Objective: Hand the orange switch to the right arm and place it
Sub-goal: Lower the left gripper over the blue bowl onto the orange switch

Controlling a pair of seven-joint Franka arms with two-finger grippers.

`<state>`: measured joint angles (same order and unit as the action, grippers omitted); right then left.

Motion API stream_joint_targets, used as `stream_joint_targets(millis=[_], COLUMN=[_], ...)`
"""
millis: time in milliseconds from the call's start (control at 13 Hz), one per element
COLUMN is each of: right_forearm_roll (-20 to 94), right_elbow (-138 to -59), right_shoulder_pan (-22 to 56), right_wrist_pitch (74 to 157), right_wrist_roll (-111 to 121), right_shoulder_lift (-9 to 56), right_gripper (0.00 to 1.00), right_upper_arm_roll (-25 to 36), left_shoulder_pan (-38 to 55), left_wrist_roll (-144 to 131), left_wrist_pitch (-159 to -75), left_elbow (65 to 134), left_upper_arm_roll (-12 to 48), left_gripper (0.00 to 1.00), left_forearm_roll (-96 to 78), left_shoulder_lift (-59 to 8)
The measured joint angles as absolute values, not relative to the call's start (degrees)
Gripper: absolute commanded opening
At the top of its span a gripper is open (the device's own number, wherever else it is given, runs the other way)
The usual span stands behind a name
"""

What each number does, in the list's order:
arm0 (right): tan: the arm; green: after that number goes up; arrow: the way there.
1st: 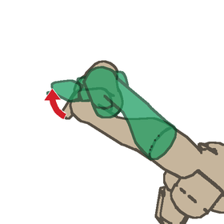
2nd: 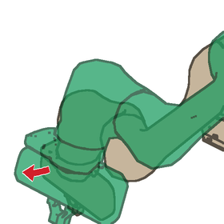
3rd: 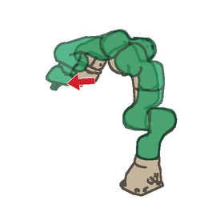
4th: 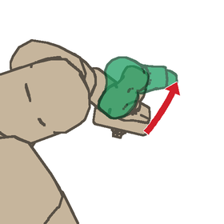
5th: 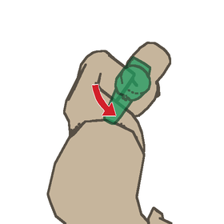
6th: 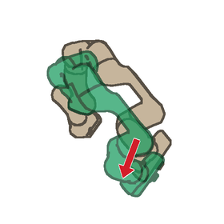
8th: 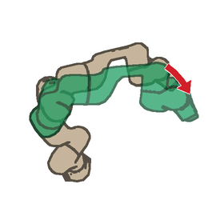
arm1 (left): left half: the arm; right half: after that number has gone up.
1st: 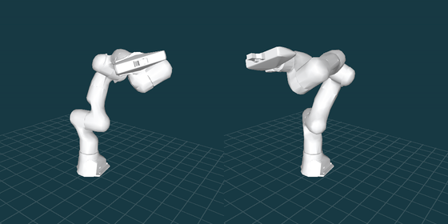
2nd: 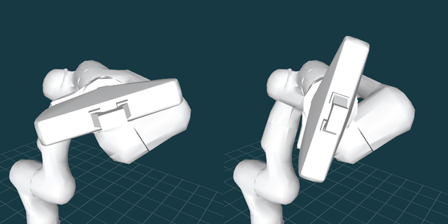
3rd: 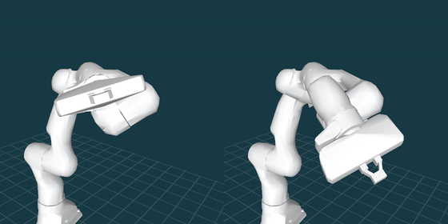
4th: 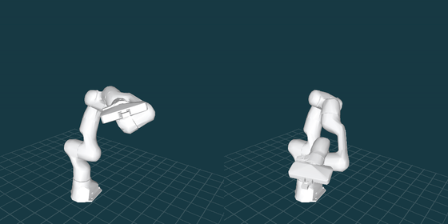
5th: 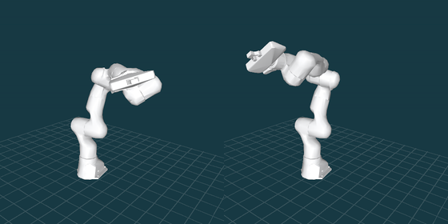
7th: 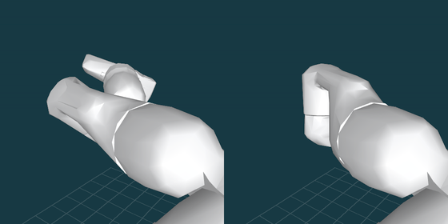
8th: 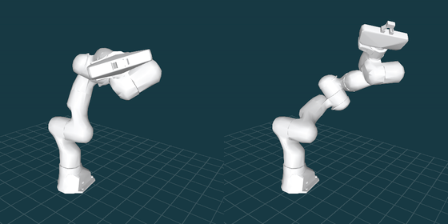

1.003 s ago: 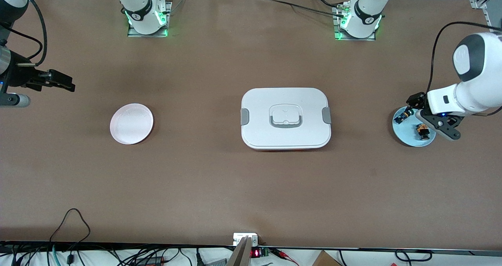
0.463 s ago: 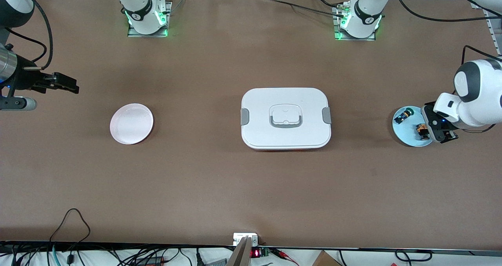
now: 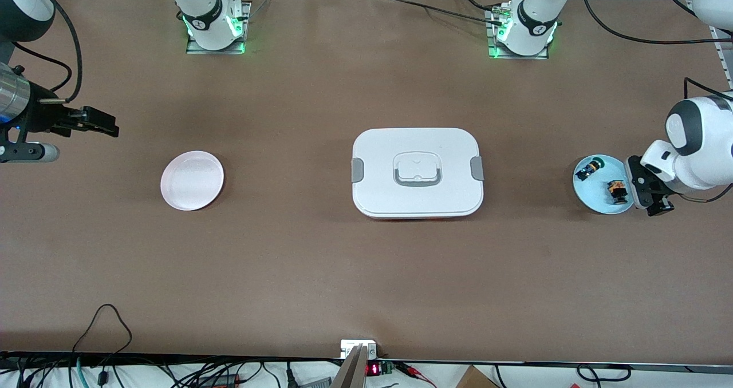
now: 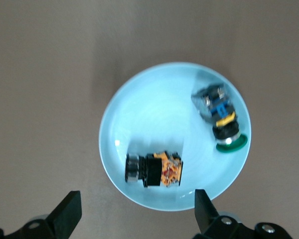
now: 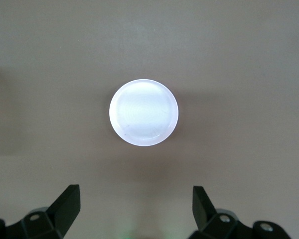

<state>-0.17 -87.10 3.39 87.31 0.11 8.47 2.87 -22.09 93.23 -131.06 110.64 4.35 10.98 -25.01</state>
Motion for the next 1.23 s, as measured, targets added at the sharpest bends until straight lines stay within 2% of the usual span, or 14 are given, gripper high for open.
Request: stream_joint_targets(millis=[386, 1235], right_forearm_roll=[-0.2, -0.2], right_elbow=[-87.1, -87.1], right_shoulder_pan=[4.9, 5.4], right_wrist_pitch=[87.8, 88.5], right_wrist_roll=[0.1, 0.1], right_shoulder_lift=[10.4, 11.3], right_gripper=[1.0, 1.0], right_upper_arm_roll=[2.8, 2.8], left_shoulder_pan=[-25.1, -25.4], left_wrist_roll=[96.5, 98.1], left_wrist_pitch=[-133.8, -133.9], left_elbow=[110.5, 110.5], left_upper_arm_roll=[5.2, 6.1], left_gripper=[1.0, 0.98], left_forearm_roll=[11.0, 10.5], left_shoulder_lift=[-29.6, -31.7])
